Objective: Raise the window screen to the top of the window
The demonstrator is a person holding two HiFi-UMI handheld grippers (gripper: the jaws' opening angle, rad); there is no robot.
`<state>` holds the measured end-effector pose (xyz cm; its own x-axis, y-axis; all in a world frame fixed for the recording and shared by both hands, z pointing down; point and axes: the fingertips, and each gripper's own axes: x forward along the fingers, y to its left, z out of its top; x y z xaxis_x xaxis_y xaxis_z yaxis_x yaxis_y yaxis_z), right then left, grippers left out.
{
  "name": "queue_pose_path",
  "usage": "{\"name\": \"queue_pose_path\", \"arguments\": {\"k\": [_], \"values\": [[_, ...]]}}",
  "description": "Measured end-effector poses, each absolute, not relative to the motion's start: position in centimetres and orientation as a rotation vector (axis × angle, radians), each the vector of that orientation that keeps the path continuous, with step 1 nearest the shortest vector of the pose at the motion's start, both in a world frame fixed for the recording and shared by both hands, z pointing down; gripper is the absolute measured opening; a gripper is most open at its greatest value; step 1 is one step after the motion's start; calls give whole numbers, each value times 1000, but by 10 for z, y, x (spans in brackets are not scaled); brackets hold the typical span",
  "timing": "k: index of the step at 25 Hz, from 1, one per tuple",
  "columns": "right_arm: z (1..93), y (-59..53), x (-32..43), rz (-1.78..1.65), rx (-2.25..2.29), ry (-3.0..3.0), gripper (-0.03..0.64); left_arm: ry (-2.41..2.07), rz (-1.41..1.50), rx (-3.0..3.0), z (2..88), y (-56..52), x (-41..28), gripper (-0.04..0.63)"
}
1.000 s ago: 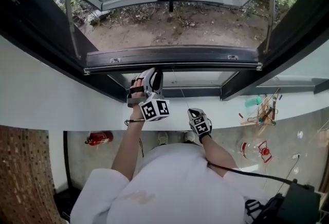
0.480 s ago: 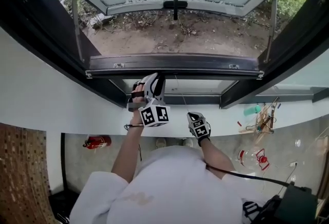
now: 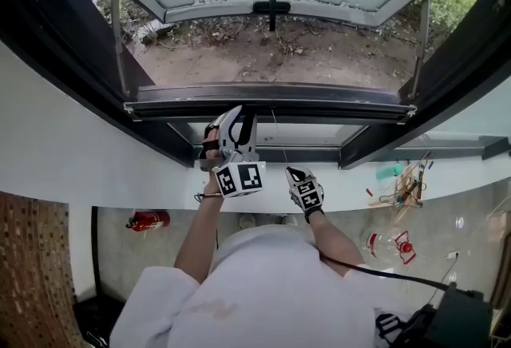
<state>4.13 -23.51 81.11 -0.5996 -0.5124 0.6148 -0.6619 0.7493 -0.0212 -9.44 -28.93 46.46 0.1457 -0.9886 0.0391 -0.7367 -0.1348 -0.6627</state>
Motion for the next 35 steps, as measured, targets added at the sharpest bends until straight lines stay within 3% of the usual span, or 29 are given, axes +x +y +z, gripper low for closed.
{"name": "queue_pose_path", "arguments": {"k": [20,35], "values": [[790,-222,62,394,958,-2419,2,1843,-216,-2354,456,-255,-98,101],[782,-211,56,378,931,-2455,1,1956,-105,-2425,467,-244,-107,89]]}}
